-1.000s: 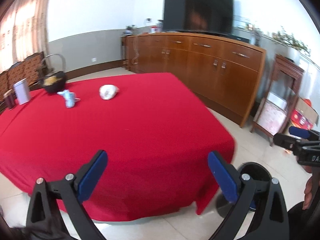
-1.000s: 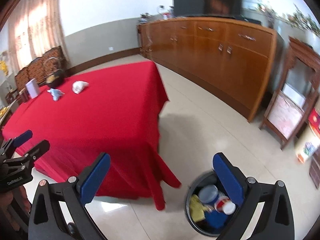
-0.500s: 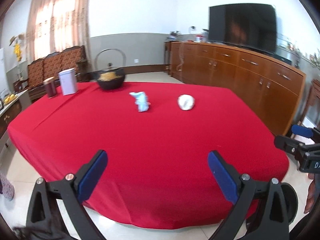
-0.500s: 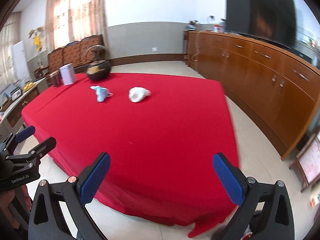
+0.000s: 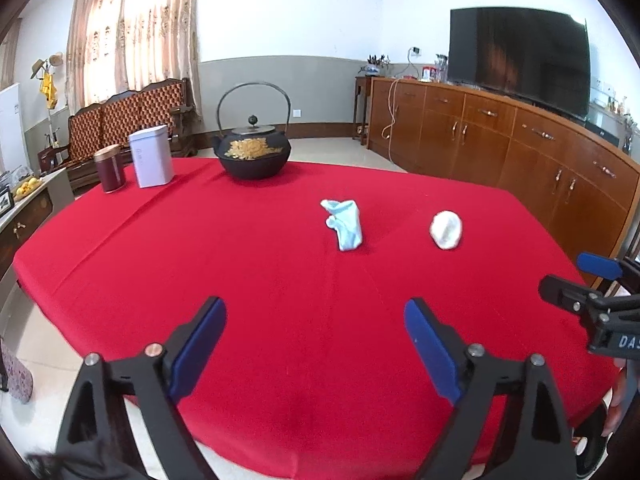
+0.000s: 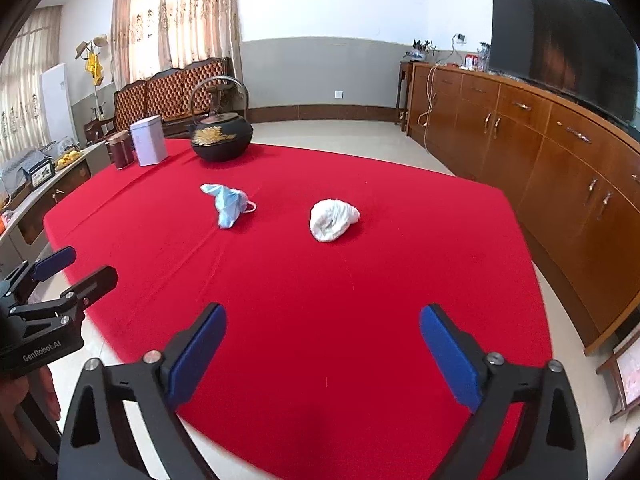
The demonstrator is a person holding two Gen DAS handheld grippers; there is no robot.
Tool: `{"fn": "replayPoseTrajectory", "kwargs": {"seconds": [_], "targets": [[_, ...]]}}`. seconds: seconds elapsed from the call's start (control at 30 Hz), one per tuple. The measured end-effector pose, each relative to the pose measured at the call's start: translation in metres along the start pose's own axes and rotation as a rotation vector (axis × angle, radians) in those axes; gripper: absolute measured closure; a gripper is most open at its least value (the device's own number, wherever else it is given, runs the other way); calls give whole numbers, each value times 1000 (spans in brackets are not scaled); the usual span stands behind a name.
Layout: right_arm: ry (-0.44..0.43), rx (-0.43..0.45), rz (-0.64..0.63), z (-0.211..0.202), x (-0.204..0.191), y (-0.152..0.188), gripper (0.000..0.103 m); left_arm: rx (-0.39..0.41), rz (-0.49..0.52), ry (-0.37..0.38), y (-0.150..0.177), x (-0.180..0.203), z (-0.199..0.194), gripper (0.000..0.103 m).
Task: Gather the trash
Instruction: 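Grasp the white plastic bag with right tool while left tool grasps blue mask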
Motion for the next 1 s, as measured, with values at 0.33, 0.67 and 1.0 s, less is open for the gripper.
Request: {"fn": "replayPoseTrajectory", "kwargs": {"seconds": [0.33,0.67,1.0], "targets": [[-15,-129,25,97,19,-42,28,-88,-2,18,-24,11,72,18],[-35,-187,49,153,35,-64,35,-148,21,39,-50,32,121,23],[-44,-231,51,176,44,-69,68,-222,69,96,-54,60,140,83]]}}
Point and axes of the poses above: each gripper's, at about its wrist camera, not at the fingertips, and z roughly the way its jaws point, x to its right, y to its underside, the point moved 1 cm from there along z, roughly the way its jaws point, and after that the axes turned 5 degrees about -y, right-handed, at the moved point
